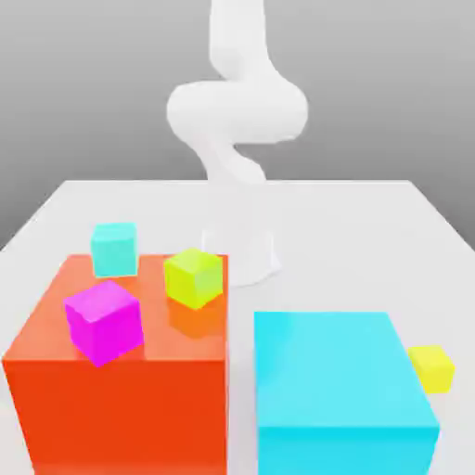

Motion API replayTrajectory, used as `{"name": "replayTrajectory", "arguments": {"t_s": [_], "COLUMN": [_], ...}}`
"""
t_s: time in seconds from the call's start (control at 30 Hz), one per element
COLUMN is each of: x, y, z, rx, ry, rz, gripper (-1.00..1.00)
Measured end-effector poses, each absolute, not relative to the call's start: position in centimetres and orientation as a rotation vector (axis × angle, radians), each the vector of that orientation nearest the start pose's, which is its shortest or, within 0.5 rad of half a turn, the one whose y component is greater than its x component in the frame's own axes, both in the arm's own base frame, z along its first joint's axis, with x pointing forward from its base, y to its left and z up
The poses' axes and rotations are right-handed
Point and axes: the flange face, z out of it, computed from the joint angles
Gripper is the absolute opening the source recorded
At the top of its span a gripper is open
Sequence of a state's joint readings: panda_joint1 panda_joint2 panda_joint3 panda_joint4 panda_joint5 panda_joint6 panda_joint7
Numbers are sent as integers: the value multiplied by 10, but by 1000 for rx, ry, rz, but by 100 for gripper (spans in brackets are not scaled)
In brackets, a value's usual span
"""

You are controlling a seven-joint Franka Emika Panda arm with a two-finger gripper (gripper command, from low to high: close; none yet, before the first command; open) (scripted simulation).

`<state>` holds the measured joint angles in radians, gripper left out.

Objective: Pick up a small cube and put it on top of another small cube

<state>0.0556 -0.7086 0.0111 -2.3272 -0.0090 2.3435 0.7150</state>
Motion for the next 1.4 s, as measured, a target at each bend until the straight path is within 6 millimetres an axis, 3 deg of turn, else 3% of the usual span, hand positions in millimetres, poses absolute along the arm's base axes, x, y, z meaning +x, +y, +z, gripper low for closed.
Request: {"name": "replayTrajectory", "arguments": {"t_s": [0.17,0.37,0.53,0.67,0.8,0.97,1.0,1.23,1.4], "x": [428,443,423,380,341,334,333,333,333], "y": [90,168,226,274,289,292,291,291,291], "z": [574,455,353,274,203,141,133,133,184], "rx": [-2826,-2997,-3027,-2955,-2852,-2828,-2828,-2829,-2829], "ry": [458,-86,-573,-1004,-1315,-1366,-1367,-1368,-1368], "rz": [-804,-584,-377,-199,-31,-1,0,2,2], "gripper": [0,0,0,0,0,0,-100,-100,-100]}}
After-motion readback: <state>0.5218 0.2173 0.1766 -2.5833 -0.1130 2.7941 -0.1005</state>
